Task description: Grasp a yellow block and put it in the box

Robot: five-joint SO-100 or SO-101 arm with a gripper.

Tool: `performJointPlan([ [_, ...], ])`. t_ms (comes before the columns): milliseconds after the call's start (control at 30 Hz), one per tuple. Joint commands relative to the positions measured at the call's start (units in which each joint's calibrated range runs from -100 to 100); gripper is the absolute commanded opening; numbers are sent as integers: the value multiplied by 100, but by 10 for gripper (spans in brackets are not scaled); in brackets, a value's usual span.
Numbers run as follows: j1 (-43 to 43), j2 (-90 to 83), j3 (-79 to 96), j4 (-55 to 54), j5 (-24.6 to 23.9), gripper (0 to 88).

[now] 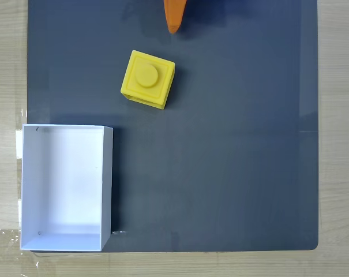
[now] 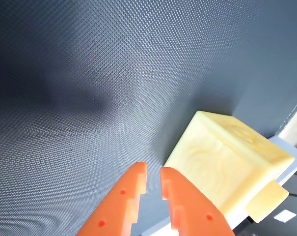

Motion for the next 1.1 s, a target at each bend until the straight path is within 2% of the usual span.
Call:
performJointPlan([
  [0,13,26,-146,38,11,36],
  [667,30,170,-155,-215,11,39],
  [867,-231,1772,-933,-1532,6,43],
  [1067,-786,4178,-3230,-1681,-36,43],
])
